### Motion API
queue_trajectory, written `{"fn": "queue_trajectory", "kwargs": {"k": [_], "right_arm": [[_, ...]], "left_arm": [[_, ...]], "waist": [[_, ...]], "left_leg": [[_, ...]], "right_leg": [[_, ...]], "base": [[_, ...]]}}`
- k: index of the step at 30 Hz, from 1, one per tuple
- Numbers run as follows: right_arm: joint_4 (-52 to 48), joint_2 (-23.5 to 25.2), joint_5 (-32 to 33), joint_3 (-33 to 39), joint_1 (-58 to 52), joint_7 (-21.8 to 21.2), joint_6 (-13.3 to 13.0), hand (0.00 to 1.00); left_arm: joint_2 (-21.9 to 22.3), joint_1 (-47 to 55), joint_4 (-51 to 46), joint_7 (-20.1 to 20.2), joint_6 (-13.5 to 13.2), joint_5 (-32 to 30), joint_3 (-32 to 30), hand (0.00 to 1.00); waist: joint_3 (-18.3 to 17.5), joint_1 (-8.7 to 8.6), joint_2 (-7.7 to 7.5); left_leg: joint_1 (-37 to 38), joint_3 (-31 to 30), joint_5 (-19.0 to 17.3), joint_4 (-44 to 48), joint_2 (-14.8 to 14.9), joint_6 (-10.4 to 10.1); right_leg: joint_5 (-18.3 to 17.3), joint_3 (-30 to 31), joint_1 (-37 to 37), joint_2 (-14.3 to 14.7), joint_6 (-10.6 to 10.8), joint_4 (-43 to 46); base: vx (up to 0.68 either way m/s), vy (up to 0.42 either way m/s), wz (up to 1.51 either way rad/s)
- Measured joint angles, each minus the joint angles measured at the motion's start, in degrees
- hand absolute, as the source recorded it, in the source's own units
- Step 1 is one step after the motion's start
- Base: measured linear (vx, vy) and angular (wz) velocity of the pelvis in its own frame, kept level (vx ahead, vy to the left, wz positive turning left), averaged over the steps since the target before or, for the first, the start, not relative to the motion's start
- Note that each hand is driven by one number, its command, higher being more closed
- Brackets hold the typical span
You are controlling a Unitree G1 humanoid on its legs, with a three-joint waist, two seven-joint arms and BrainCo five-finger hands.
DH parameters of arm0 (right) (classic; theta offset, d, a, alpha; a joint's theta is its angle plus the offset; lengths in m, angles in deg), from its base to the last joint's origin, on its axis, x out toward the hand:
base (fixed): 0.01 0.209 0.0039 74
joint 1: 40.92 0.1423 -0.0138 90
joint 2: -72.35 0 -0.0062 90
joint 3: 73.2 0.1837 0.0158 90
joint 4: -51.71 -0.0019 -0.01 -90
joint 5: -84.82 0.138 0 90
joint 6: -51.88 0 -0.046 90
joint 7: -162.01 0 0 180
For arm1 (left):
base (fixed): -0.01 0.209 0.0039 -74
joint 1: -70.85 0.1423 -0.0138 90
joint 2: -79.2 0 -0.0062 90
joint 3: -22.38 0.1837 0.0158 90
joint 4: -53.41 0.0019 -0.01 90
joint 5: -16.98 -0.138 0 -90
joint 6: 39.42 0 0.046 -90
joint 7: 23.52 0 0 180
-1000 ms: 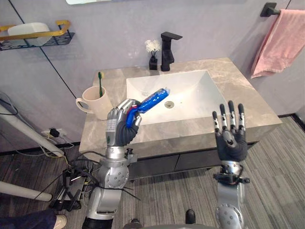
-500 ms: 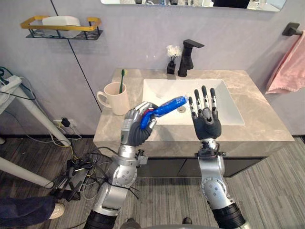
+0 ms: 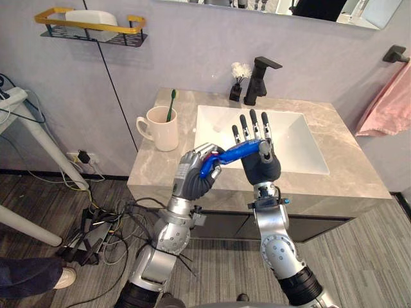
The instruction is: Organize washtable
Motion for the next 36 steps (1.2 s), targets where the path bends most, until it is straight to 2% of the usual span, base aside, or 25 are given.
{"fn": "queue_trajectory", "kwargs": {"k": [2, 6, 7, 12, 20, 24, 29, 30, 31, 35, 36], "right_arm": [[0.0, 0.0, 0.0, -0.6, 0.0, 0.0, 0.0, 0.0], [0.0, -1.4, -0.1, -1.2, -0.5, -0.1, 2.1, 0.0], [0.0, -1.7, -0.1, -1.6, -0.9, -0.6, 2.6, 1.0], [0.0, -2.4, -0.4, -2.4, -2.1, -1.5, 3.8, 1.0], [0.0, -1.2, -5.7, 0.0, -2.2, -1.2, 2.7, 1.0], [0.0, 0.5, -11.4, 0.6, -2.2, 0.7, 1.1, 1.0], [-0.2, 1.7, -17.7, 1.1, -2.1, 3.9, 1.0, 1.0], [-0.2, 3.0, -19.9, 1.7, -2.0, 5.5, 1.0, 1.0], [-0.3, 3.1, -21.2, 1.8, -1.8, 6.2, 1.0, 1.0], [-0.4, 3.4, -23.8, 3.6, -1.6, 6.8, 1.1, 1.0], [-0.5, 3.3, -26.2, 4.7, -1.3, 7.6, 1.2, 1.0]], "left_arm": [[0.0, -0.5, 0.1, -0.1, 0.0, 0.0, 0.0, 1.0], [-0.1, -0.8, 0.5, 0.0, -0.1, 0.1, 0.2, 1.0], [-0.1, -0.8, 0.6, 0.1, -0.1, 0.1, 0.7, 1.0], [-0.6, -0.8, 0.8, 0.4, -0.4, 0.1, 1.2, 1.0], [-1.0, -0.8, 1.1, 0.7, -2.2, 0.1, 2.6, 1.0], [-1.0, -0.7, 1.3, 0.7, -2.8, 1.2, 2.8, 1.0], [-0.8, -0.7, 2.3, 0.7, -3.3, 3.5, 2.8, 1.0], [1.0, -0.7, 3.3, 0.6, -3.3, 4.4, 2.8, 1.0], [1.5, -0.7, 3.6, 0.6, -3.3, 5.2, 2.8, 0.0], [1.5, -0.7, 4.5, 0.6, -3.2, 5.8, 2.5, 0.0], [1.5, -0.7, 4.5, 0.6, -3.1, 6.3, 2.1, 0.0]], "waist": [[0.0, 0.02, -0.02], [0.0, -0.05, -0.06], [0.0, -0.03, -0.06], [0.0, -0.12, -0.24], [0.0, -0.19, -1.32], [0.0, -0.23, -1.33], [0.0, -0.21, -1.33], [0.0, -0.18, -1.36], [0.0, -0.19, -1.38], [0.0, -0.17, -1.41], [0.0, -0.15, -1.4]], "left_leg": [[0.0, -0.1, 0.0, 0.0, 0.0, 0.0], [-0.2, -0.3, 0.0, 0.0, 0.0, 0.0], [-0.2, -0.3, 0.0, 0.0, 0.0, 0.0], [-0.3, -0.4, 0.0, 0.0, 0.0, 0.0], [-0.2, -0.4, 0.0, 0.0, 0.0, 0.0], [-0.2, -0.4, 0.0, 0.0, 0.0, 0.0], [0.0, -0.4, 0.0, 0.1, 0.0, 0.0], [0.4, -0.4, 0.0, 0.1, 0.0, 0.0], [0.5, -0.4, 0.0, 0.1, 0.0, 0.0], [0.7, -0.5, 0.0, 0.1, 0.0, 0.0], [0.7, -0.5, 0.0, 0.0, 0.0, 0.0]], "right_leg": [[-0.1, -0.1, 0.0, 0.0, -0.1, 0.1], [-0.2, -0.4, 0.0, 0.0, 0.0, 0.0], [-0.2, -0.5, 0.0, 0.0, 0.0, 0.0], [-0.2, -0.6, 0.0, 0.0, 0.0, 0.0], [-0.3, -0.6, 0.0, 0.0, -0.1, 0.2], [-0.3, -0.6, 0.0, 0.0, -0.1, 0.2], [-0.3, -0.5, 0.1, 0.0, -0.2, 0.5], [-0.8, -0.5, 0.1, -0.1, -0.2, 1.3], [-0.9, -0.5, 0.1, -0.1, -0.1, 1.6], [-1.2, -0.5, 0.2, -0.2, 0.1, 2.0], [-1.2, -0.6, 0.2, -0.2, 0.1, 2.0]], "base": [[0.0, -0.004, 0.02], [0.0, -0.003, 0.01], [0.0, 0.0, 0.0], [0.0, -0.002, 0.01], [0.0, 0.0, 0.0], [0.0, 0.0, 0.0], [0.0, 0.0, 0.0], [0.0, 0.0, 0.0], [0.0, 0.0, 0.0], [0.0, 0.0, 0.0], [0.0, 0.0, 0.0]]}}
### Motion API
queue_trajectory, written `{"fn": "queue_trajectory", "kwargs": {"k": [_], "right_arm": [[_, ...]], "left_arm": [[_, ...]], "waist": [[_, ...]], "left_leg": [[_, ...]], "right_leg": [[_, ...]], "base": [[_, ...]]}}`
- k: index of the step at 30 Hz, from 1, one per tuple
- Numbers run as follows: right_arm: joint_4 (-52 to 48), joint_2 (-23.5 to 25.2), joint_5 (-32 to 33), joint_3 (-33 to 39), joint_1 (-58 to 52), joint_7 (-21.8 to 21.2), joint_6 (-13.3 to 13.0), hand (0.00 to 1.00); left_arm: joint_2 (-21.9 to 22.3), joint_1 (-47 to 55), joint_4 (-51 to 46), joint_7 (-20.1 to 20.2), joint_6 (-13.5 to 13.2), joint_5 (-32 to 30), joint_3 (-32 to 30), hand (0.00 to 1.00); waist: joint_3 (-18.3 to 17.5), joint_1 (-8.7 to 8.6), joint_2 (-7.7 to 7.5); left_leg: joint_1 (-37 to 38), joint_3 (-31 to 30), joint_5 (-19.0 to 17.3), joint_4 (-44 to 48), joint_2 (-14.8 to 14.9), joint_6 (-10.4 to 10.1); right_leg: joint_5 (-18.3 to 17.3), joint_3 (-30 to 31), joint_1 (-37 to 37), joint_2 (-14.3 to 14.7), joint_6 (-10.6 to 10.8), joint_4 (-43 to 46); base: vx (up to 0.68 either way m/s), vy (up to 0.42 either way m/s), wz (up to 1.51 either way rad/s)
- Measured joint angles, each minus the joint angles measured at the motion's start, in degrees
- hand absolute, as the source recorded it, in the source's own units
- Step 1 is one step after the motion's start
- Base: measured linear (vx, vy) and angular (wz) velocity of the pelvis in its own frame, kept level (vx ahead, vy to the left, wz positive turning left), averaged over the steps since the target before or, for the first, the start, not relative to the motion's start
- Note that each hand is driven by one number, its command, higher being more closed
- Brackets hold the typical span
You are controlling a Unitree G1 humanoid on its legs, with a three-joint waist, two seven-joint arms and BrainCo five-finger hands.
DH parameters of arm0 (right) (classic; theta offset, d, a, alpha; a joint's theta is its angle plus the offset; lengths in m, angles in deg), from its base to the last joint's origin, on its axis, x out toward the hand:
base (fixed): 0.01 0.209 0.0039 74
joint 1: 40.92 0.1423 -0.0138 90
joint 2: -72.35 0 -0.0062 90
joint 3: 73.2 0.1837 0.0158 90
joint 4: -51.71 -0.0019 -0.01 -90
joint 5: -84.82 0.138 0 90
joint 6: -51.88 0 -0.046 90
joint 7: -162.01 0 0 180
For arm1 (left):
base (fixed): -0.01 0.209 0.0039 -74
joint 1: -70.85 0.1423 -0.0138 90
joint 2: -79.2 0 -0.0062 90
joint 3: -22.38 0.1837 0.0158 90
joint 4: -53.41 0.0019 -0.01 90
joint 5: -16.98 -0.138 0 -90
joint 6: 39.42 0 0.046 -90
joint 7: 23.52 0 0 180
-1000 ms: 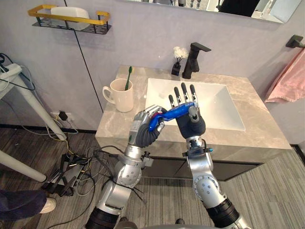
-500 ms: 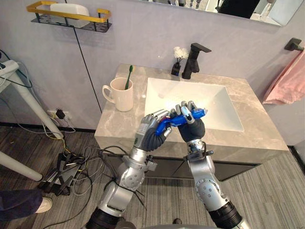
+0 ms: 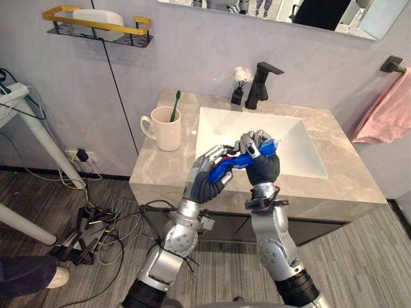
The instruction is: Organize washtable
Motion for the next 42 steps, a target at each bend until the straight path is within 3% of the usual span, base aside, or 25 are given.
{"fn": "queue_trajectory", "kwargs": {"k": [4, 9, 17, 19, 24, 27, 28, 32, 36, 39, 42], "right_arm": [[-0.5, 0.0, -6.1, 5.2, 2.7, 2.7, -0.1, 1.0], [-0.5, -1.6, -7.5, 11.9, 6.0, 5.1, -0.3, 1.0], [-0.3, -2.4, -9.3, 15.2, 9.8, 6.1, -0.3, 1.0], [0.0, -3.6, -10.2, 16.4, 11.3, 6.4, -0.3, 1.0], [7.1, -7.0, -10.4, 18.7, 20.4, 7.4, -0.7, 1.0], [13.3, -12.1, -10.1, 21.1, 28.3, 9.2, -0.8, 1.0], [14.0, -13.1, -9.8, 21.3, 29.8, 9.6, -0.8, 1.0], [15.9, -18.9, -8.2, 23.0, 37.2, 11.3, -1.9, 1.0], [15.9, -23.2, -7.4, 24.2, 41.6, 11.6, -2.5, 1.0], [15.8, -23.4, -4.4, 25.0, 42.0, 11.4, -2.5, 1.0], [15.7, -23.4, -2.5, 25.0, 42.0, 11.1, -2.5, 1.0]], "left_arm": [[1.1, 0.0, 0.0, -0.3, 0.2, 2.2, -2.3, 0.0], [1.4, 0.0, 0.0, -1.6, 0.5, 2.8, -7.3, 0.0], [2.3, 0.3, -0.6, -2.6, 0.5, 2.6, -11.1, 0.0], [2.5, 2.1, -3.1, -3.0, 0.6, 2.6, -12.6, 0.0], [3.1, 8.1, -5.1, -3.9, 0.5, 2.6, -15.3, 0.0], [3.1, 14.9, -5.1, -3.8, 0.3, 2.6, -15.6, 0.0], [3.1, 16.2, -5.1, -3.8, 0.3, 2.6, -15.8, 0.0], [1.0, 22.4, -1.0, -2.5, -0.2, 2.5, -16.2, 0.0], [-2.2, 24.1, 10.7, 0.2, -0.2, 1.5, -15.6, 0.0], [-3.5, 23.8, 18.3, 2.9, 0.1, -0.5, -15.1, 0.0], [-3.6, 23.5, 22.4, 5.0, 0.8, -0.7, -15.1, 0.0]], "waist": [[0.0, 0.05, -0.01], [0.0, 0.08, 0.01], [0.0, 0.61, 0.02], [0.0, 1.61, 0.09], [-0.1, 2.16, 0.06], [0.0, 4.88, 0.03], [-0.1, 4.93, 0.0], [0.1, 7.73, -0.67], [0.9, 9.63, -3.03], [1.8, 9.81, -4.72], [2.4, 10.11, -5.25]], "left_leg": [[0.0, -0.1, 0.0, 0.0, 0.0, 0.0], [0.2, -0.3, 0.1, 0.0, -0.1, 0.0], [0.4, -2.7, 2.0, -2.3, -0.3, -0.1], [0.5, -3.1, 2.2, -2.5, -0.3, -0.2], [0.1, -6.0, 4.0, -4.2, -0.7, -0.3], [-0.3, -8.5, 4.7, -4.7, -0.9, -0.5], [-0.5, -9.0, 5.0, -5.1, -0.9, -0.5], [-1.9, -12.2, 6.5, -7.2, -1.0, -0.6], [-3.2, -14.6, 7.4, -7.9, -1.2, -0.9], [-3.7, -15.5, 7.5, -7.6, -1.7, -0.8], [-4.1, -15.5, 7.3, -7.6, -1.9, -0.5]], "right_leg": [[0.0, -0.1, 0.1, 0.0, 0.0, 0.0], [0.0, -0.2, 0.5, 0.0, 0.0, 0.0], [-0.3, -3.0, 1.3, -0.1, 0.0, -0.1], [-0.4, -3.5, 1.8, -0.1, 0.1, -0.1], [-0.5, -6.5, 2.5, -0.4, 0.1, -0.2], [-0.6, -8.9, 3.8, -0.3, 0.2, -0.9], [-0.7, -9.6, 3.8, -0.3, 0.3, -0.9], [-1.5, -12.9, 3.8, -0.3, 0.8, -0.8], [-2.0, -16.0, 3.8, -0.3, 1.0, -0.7], [-2.9, -17.3, 3.8, -0.9, 1.3, 0.4], [-3.3, -17.5, 3.0, -1.4, 1.4, 1.6]], "base": [[0.0, -0.001, 0.01], [0.0, -0.002, 0.01], [-0.01, -0.02, 0.17], [-0.02, -0.02, 0.16], [-0.02, -0.021, 0.31], [-0.03, -0.025, 0.39], [-0.04, -0.034, 0.51], [-0.03, -0.036, 0.44], [0.02, -0.022, 0.34], [0.04, -0.006, 0.23], [0.01, 0.004, 0.03]]}}
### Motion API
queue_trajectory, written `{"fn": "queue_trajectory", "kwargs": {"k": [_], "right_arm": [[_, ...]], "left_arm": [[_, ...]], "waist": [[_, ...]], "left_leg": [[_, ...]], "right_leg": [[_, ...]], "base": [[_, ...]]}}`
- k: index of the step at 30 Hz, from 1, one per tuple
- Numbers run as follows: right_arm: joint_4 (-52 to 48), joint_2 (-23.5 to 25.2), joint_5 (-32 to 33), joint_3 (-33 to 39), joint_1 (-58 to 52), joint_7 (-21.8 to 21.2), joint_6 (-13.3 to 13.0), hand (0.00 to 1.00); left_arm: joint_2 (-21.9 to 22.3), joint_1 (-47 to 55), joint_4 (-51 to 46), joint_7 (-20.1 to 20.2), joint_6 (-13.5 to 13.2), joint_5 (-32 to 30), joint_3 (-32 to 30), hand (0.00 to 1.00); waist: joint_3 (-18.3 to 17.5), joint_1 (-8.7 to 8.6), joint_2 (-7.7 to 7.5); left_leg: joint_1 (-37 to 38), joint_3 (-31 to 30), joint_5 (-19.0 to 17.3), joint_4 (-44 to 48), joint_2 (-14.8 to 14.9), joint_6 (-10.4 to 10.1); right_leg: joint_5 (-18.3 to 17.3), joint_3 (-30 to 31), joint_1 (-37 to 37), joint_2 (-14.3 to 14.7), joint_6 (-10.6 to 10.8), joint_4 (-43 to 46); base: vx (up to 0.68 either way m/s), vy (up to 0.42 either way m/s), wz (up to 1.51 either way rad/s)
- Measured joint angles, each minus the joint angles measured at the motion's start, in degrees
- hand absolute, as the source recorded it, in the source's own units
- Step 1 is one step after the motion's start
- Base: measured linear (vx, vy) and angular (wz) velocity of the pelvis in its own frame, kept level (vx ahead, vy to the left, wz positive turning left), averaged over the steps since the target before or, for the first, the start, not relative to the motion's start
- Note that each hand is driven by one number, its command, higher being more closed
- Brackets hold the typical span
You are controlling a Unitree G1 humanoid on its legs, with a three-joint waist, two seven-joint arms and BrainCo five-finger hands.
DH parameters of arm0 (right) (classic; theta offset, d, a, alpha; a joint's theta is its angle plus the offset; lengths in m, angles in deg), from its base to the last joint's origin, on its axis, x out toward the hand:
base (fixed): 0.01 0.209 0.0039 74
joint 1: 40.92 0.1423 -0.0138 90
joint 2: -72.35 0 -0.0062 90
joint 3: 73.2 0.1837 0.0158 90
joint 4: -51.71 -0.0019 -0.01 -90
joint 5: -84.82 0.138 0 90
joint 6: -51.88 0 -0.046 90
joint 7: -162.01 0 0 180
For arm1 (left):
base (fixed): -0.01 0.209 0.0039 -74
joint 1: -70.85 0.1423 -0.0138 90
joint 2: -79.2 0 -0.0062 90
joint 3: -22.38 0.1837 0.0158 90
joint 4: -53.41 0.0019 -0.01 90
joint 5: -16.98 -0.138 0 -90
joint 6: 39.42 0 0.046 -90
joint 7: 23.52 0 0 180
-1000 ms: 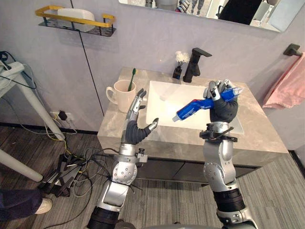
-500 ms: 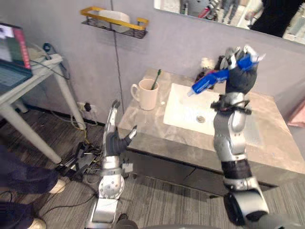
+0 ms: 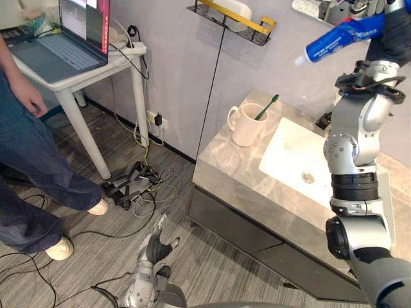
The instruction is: Organize washtable
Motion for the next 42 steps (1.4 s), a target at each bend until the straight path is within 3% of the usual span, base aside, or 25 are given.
{"fn": "queue_trajectory", "kwargs": {"k": [4, 9, 13, 17, 19, 25, 30, 36, 42], "right_arm": [[-0.4, -0.2, 1.6, 2.2, 0.0, -0.1, 0.1, 1.0], [-0.5, -5.1, 1.9, 2.1, 0.0, -1.4, 0.2, 1.0], [-0.1, -5.8, 3.2, 1.6, 0.0, -2.7, 1.3, 1.0], [0.0, -6.9, 3.5, 1.0, 0.0, -2.9, 1.5, 1.0], [0.0, -8.5, 3.6, -0.6, 0.0, -3.4, 1.8, 1.0], [-0.4, -7.8, 6.1, -0.8, -0.1, -3.4, 2.1, 1.0], [-2.7, -7.6, 7.8, -0.8, 0.4, -2.6, 0.1, 1.0], [-4.8, -7.3, 9.8, -0.8, 5.4, -2.3, -2.2, 1.0], [-4.8, -7.2, 9.7, -2.6, 7.9, -2.3, -2.4, 1.0]], "left_arm": [[0.2, -1.2, 4.0, 1.2, 1.5, 0.2, -0.8, 0.0], [-0.5, -1.5, 7.3, 2.6, 1.7, 2.8, -3.3, 0.0], [-3.1, -4.1, 16.9, 3.6, 2.2, 2.7, -4.8, 0.0], [-3.2, -6.5, 23.6, 3.6, 3.7, 2.8, -6.7, 0.0], [-1.3, -7.7, 26.2, 3.4, 4.5, 5.8, -9.9, 0.0], [-0.7, -8.3, 26.6, 2.3, 5.3, 6.6, -11.0, 0.0], [-0.7, -10.2, 27.1, 2.2, 5.4, 6.5, -11.0, 0.0], [-1.0, -10.2, 27.1, 2.1, 5.4, 6.6, -11.6, 0.0], [-0.8, -10.3, 27.7, 1.0, 6.0, 6.8, -12.9, 0.0]], "waist": [[0.9, 0.91, -0.63], [2.2, 0.94, -1.04], [2.5, 1.13, -1.66], [2.9, 1.15, -1.75], [3.0, 1.09, -1.72], [3.2, 1.43, -2.06], [3.7, 2.73, -2.78], [4.2, 2.68, -3.61], [4.5, 2.69, -4.33]], "left_leg": [[-1.5, 0.1, -0.3, 0.2, 0.2, -0.2], [-3.6, 0.8, -1.5, 2.2, 1.2, -0.4], [-4.8, 3.4, -2.0, 2.7, 5.0, -1.0], [-6.1, 3.9, -3.1, 4.0, 6.9, -1.8], [-7.9, 4.0, -3.4, 4.8, 8.1, -2.4], [-9.9, 3.6, -4.0, 6.3, 9.1, -3.2], [-11.0, 3.0, -4.3, 6.7, 9.4, -3.3], [-11.4, 3.1, -4.2, 6.7, 9.4, -3.6], [-12.2, 2.4, -4.2, 6.6, 9.3, -3.6]], "right_leg": [[-0.9, -0.1, -2.1, -0.2, 0.0, 1.7], [-0.8, 0.2, -4.8, 0.3, 0.0, 4.0], [1.6, 2.1, -8.1, 3.2, -0.7, 4.5], [2.1, 3.3, -9.2, 5.0, -0.8, 3.9], [2.1, 3.4, -10.4, 6.4, -0.8, 3.2], [2.1, 3.8, -11.2, 7.7, -0.8, 2.4], [2.7, 3.8, -11.4, 8.3, -1.6, 1.3], [2.9, 3.7, -11.8, 8.3, -1.6, 1.1], [2.9, 3.4, -11.9, 8.6, -1.6, 0.1]], "base": [[0.0, 0.0, 0.0], [-0.01, -0.009, -0.12], [-0.02, -0.051, -0.45], [0.0, -0.058, -0.19], [0.01, -0.088, -0.14], [0.01, -0.038, -0.03], [0.0, -0.002, 0.02], [0.0, 0.003, -0.01], [0.0, -0.002, 0.04]]}}
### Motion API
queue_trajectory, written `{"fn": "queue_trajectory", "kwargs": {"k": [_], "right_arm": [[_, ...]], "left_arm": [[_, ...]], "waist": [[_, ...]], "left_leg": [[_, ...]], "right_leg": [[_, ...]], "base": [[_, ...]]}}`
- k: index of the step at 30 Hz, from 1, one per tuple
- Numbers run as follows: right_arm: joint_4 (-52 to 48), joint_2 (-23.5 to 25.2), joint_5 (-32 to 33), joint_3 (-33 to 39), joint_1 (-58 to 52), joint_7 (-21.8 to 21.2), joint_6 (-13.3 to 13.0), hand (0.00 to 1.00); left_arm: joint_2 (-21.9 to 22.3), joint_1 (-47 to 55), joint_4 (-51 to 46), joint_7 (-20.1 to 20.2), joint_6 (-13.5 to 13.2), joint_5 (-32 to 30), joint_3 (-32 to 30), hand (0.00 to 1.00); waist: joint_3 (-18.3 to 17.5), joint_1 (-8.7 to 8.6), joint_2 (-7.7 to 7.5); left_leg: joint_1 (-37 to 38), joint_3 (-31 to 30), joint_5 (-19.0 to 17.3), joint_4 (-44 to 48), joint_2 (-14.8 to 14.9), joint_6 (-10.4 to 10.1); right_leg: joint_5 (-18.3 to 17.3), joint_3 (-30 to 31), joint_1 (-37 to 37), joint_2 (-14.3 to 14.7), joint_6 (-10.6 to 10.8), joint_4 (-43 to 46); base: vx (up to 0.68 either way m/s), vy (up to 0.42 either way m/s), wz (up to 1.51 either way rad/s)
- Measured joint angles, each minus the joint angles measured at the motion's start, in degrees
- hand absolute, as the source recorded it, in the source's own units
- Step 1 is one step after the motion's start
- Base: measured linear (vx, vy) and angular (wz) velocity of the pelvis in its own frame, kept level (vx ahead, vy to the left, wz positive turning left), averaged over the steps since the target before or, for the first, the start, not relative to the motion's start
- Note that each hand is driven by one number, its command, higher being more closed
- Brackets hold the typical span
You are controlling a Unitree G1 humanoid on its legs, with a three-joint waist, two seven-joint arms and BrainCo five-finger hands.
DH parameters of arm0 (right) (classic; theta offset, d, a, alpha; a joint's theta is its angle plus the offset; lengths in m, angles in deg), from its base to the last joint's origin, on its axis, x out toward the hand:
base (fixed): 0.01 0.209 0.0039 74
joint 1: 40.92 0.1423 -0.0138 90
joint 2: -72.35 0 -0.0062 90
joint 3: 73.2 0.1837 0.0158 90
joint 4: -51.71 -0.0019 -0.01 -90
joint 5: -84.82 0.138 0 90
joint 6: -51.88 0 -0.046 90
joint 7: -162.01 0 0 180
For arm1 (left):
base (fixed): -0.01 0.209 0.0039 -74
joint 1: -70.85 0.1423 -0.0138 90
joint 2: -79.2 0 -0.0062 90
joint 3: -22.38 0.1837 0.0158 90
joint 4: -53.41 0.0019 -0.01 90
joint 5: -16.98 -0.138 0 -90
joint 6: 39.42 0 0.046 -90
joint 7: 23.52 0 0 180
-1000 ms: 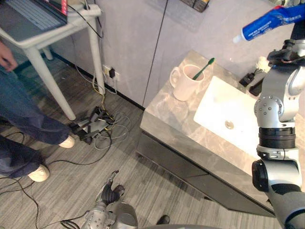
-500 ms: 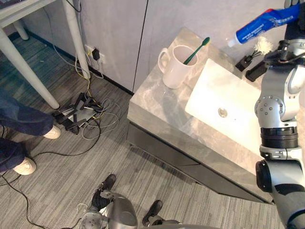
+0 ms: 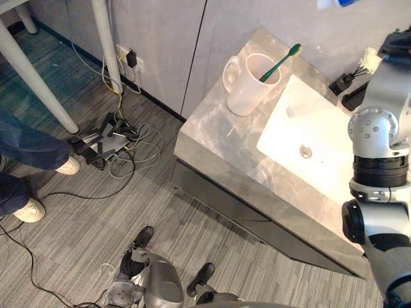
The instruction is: Organize washtable
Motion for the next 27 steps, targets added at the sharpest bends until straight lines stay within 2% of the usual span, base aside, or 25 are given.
{"fn": "queue_trajectory", "kwargs": {"k": [10, 13, 15, 18, 27], "right_arm": [[1.3, 3.9, 0.0, -4.0, 0.0, -0.3, 1.4, 1.0], [2.4, 3.9, 0.0, -5.2, -0.2, -0.9, 2.5, 1.0], [2.4, 3.9, 0.0, -5.2, -0.9, -1.1, 2.6, 1.0], [2.4, 3.9, 0.0, -5.4, -1.6, -1.2, 2.6, 1.0], [2.4, 3.5, -0.1, -5.4, -1.7, -1.4, 2.6, 1.0]], "left_arm": [[0.4, 0.0, 0.1, -0.1, 0.5, 2.3, -1.2, 0.0], [1.0, -0.1, 0.3, -0.6, 0.6, 2.9, -1.3, 0.0], [1.8, -0.4, 0.3, -1.2, 0.6, 3.5, -1.3, 0.0], [1.9, -0.4, 0.3, -1.4, 0.6, 4.9, -1.4, 0.0], [2.0, -0.7, 0.3, -1.3, 0.6, 6.8, -2.0, 0.0]], "waist": [[0.9, 0.09, -0.6], [1.4, 0.55, -0.81], [1.8, 1.18, -0.53], [2.1, 1.21, -0.59], [3.0, 1.11, -0.72]], "left_leg": [[-1.6, -1.4, 0.1, 0.2, -0.1, -0.2], [-2.3, -1.5, 0.1, 0.4, -0.1, -0.2], [-2.9, -1.8, 0.1, 1.0, 0.0, -0.1], [-3.2, -2.0, 0.1, 1.1, 0.0, -0.1], [-3.7, -1.8, 0.2, 1.2, 0.2, -0.2]], "right_leg": [[0.0, -0.2, -0.5, 0.2, 0.0, -0.3], [0.1, -0.2, -1.1, 0.3, 0.1, -0.3], [0.7, -0.2, -1.4, 0.5, 0.9, -0.5], [1.3, -0.2, -1.4, 0.5, 1.5, -0.7], [2.2, 0.0, -2.5, 0.7, 0.9, -0.8]], "base": [[0.0, 0.005, 0.06], [0.0, 0.0, 0.0], [0.0, 0.0, 0.0], [-0.01, 0.006, 0.01], [-0.03, 0.005, -0.05]]}}
